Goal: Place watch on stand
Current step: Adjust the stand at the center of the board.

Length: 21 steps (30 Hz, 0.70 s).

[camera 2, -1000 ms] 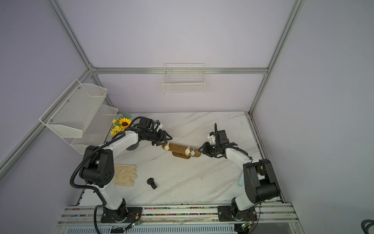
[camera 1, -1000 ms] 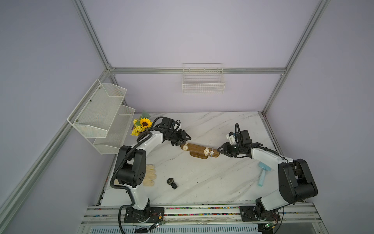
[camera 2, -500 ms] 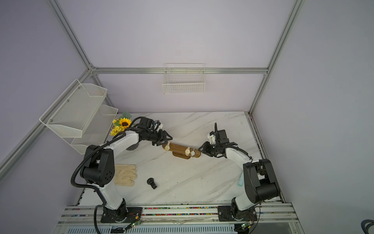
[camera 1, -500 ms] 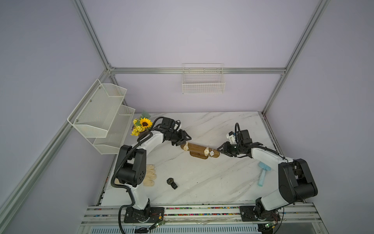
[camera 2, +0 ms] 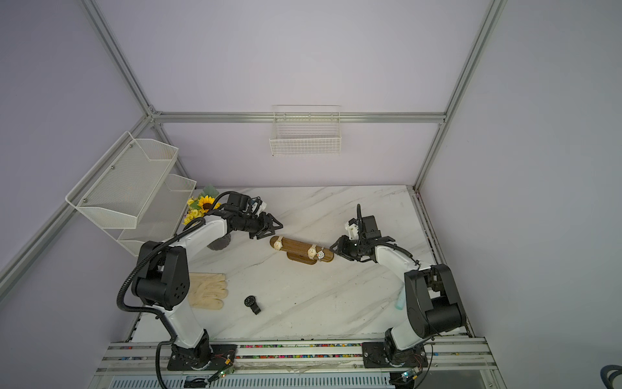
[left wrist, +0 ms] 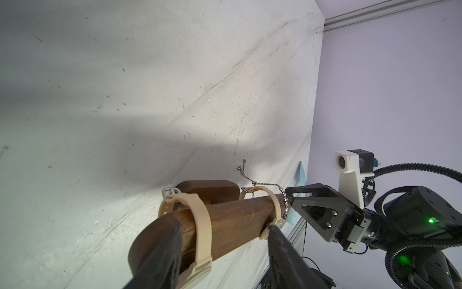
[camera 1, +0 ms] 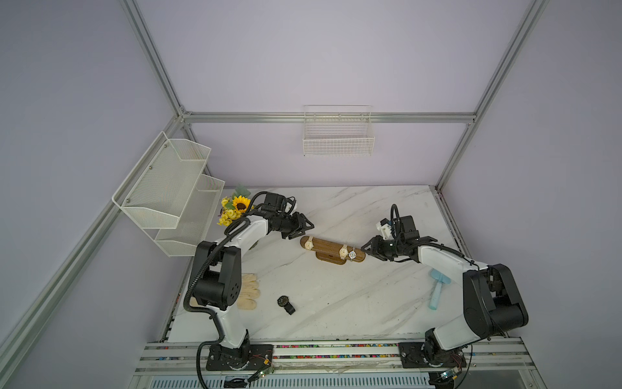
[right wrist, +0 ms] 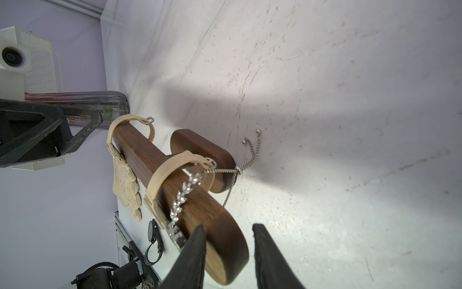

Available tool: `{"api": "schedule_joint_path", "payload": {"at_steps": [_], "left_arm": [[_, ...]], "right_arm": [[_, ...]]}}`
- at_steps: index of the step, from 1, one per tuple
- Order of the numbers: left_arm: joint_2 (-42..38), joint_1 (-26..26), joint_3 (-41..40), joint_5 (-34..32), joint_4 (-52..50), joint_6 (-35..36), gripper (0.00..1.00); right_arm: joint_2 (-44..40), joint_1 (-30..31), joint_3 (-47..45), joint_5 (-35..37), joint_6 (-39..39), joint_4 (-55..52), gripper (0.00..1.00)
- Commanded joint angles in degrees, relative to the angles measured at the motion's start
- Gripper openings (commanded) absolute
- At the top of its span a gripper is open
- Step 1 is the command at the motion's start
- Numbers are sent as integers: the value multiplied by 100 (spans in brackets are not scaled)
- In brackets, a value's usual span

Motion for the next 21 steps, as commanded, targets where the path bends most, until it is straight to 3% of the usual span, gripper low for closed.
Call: {"api": "schedule_joint_path", "payload": {"at_steps": [1, 9, 21], "left_arm": [[-296, -100, 0, 40, 62, 37, 55], [-176, -348, -106, 48, 203, -74, 55], [-291, -199, -20, -215, 26, 128, 55]], "right_arm": [[-39, -28, 54, 12, -101, -5, 36], [-81, -27, 25, 15, -118, 10, 36], [-79, -30, 21, 19, -153, 14, 35]]}}
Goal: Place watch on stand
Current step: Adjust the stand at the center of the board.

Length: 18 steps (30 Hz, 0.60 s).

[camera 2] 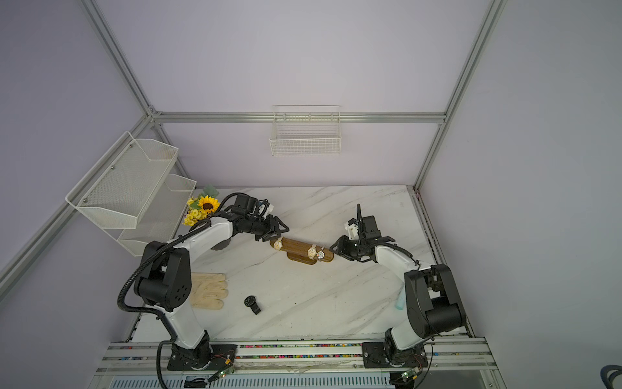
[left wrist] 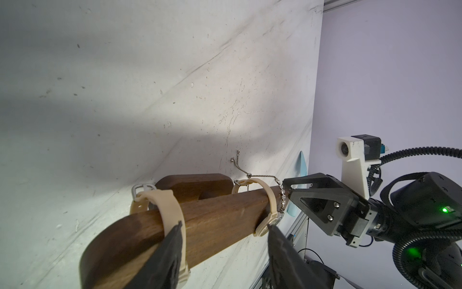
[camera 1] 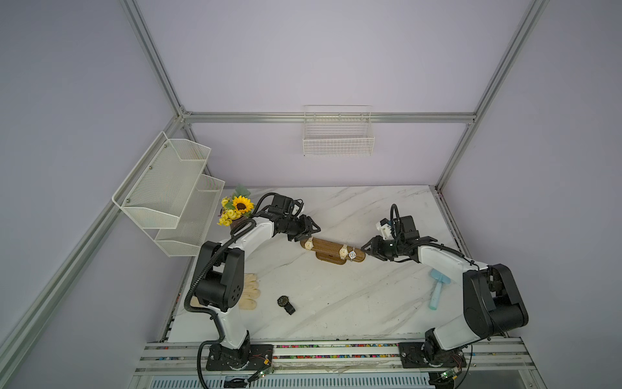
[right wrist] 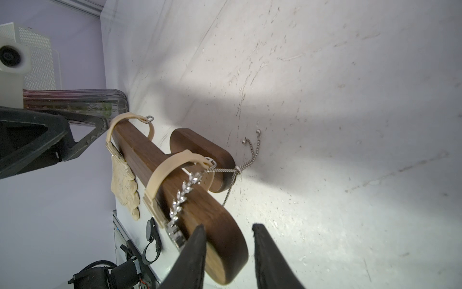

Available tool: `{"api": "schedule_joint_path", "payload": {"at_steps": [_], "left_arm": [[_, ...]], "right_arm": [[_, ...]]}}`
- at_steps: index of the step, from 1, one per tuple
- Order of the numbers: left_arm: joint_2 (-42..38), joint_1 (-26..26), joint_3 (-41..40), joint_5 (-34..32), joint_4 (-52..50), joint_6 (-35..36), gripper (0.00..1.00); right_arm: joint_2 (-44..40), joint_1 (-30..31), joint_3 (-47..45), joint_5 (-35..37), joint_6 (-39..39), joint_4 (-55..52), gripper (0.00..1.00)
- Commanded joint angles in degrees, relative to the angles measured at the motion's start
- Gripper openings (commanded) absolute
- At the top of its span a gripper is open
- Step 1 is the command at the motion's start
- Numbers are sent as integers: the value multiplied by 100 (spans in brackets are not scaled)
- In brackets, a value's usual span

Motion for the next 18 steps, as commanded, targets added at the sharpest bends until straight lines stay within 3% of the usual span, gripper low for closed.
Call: {"api": "schedule_joint_path", "payload": {"at_steps": [1, 10, 18], "left_arm": [[-293, 168, 18, -114, -61, 180, 54], [-236, 215, -217, -99, -116, 178, 54], [-292, -64, -233, -43, 2, 6, 54]], "right_arm": [[-80, -33, 18, 19, -70, 19, 35], [-56, -45, 46, -5, -70, 14, 35], [1, -42, 45, -41, -61, 54, 35]]}}
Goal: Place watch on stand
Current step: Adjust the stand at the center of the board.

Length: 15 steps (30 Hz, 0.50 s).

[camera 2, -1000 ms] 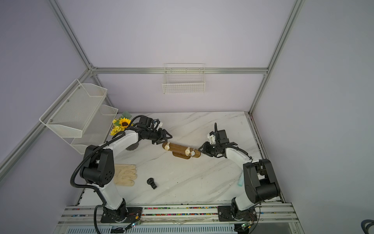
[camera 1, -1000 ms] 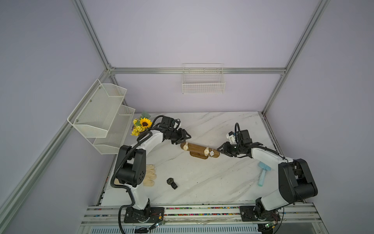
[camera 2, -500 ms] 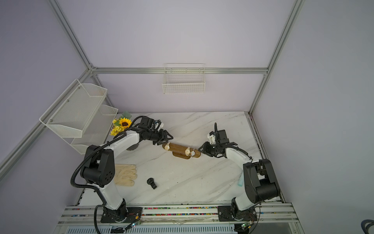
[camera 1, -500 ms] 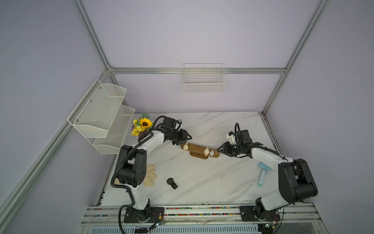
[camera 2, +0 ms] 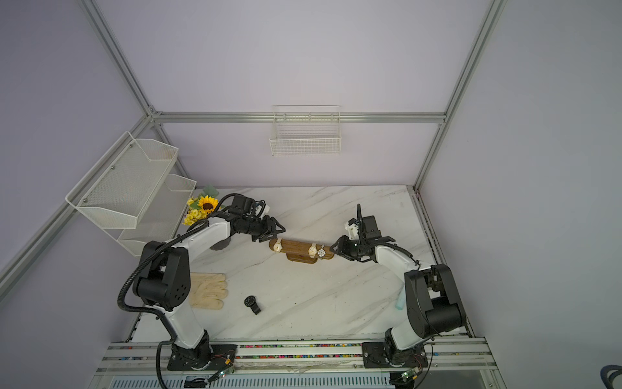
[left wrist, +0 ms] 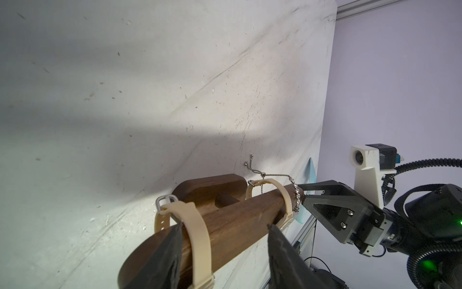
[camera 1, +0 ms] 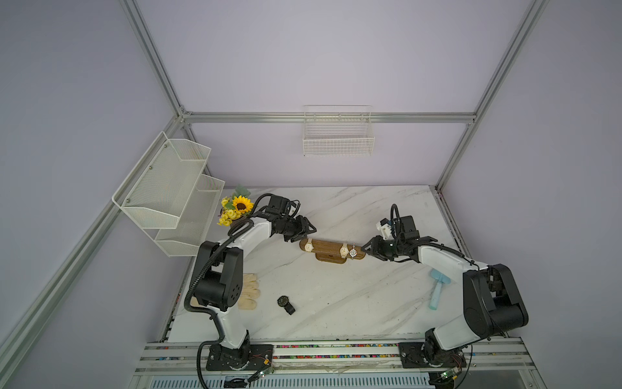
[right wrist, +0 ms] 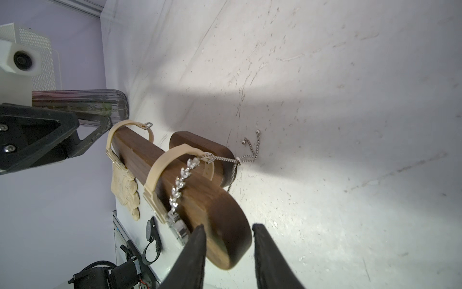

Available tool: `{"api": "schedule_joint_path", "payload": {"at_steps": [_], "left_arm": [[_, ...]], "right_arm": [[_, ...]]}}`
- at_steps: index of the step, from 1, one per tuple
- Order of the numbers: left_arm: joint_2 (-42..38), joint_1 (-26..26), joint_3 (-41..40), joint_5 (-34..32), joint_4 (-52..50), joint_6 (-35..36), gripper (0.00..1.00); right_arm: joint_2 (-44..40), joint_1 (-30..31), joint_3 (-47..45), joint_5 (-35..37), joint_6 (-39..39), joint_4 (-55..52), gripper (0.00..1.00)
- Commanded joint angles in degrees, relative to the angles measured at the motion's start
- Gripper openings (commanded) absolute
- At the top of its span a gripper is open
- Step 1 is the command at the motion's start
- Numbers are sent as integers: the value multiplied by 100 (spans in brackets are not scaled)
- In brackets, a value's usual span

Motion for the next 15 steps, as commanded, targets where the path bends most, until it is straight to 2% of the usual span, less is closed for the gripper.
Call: {"api": "schedule_joint_path", "payload": {"at_steps": [1, 15], "left_arm": [[-301, -160, -181, 87, 75, -102, 54], [-399, -240, -399, 141, 400, -404, 55]], "right_arm": [[-5, -28, 52, -36, -61, 54, 35], [17, -31, 80, -98, -70, 72, 35]]}}
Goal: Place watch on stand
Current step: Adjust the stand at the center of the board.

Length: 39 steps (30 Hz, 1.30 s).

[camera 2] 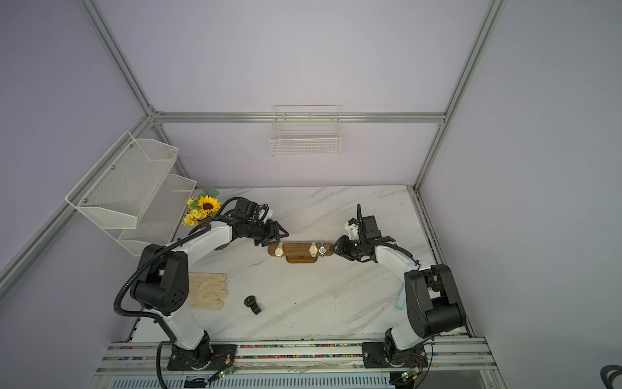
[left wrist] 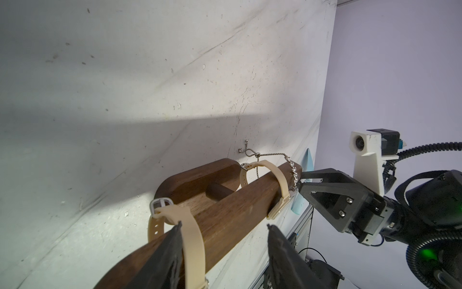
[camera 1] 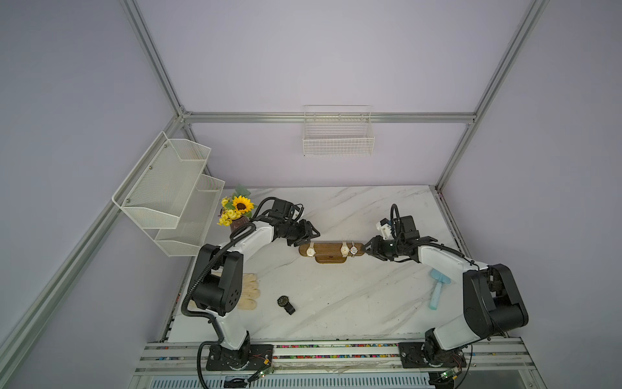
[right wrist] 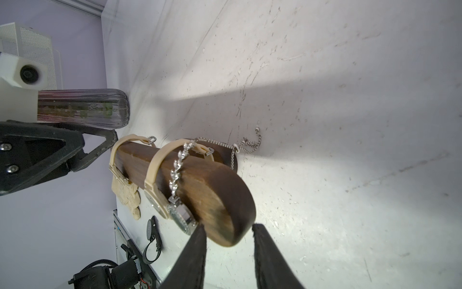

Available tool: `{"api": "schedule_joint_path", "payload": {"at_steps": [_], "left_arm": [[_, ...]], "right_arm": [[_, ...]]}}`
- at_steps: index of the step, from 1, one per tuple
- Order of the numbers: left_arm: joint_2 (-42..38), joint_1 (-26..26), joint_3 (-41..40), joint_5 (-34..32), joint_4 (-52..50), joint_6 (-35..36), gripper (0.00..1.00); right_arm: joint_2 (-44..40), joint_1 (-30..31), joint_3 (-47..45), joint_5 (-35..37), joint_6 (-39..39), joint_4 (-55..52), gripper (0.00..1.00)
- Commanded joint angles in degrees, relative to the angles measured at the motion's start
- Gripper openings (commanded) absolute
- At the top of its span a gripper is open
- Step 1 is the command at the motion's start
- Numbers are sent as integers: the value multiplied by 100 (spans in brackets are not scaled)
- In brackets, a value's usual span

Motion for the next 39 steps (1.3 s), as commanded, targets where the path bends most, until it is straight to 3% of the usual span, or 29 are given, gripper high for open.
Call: {"api": "schedule_joint_path", "payload": {"at_steps": [1, 9, 18, 30, 39], "left_arm": [[-191, -50, -62, 133, 270, -150, 55], [-356, -139, 56, 126, 327, -225, 54], [-1209, 92, -279, -564, -348, 210, 55], [-1597, -89, -911, -311, -353, 196, 50], [-1376, -174, -1052, -303, -262, 125, 53]], "right_arm": [[18, -33, 80, -80, -67, 79, 35], [-30, -28, 44, -82, -66, 107, 35], [-33, -29, 54, -124, -129, 102, 35], [-50, -35, 36, -151, -173, 107, 35], [-66, -33, 45, -155, -181, 97, 35]]}}
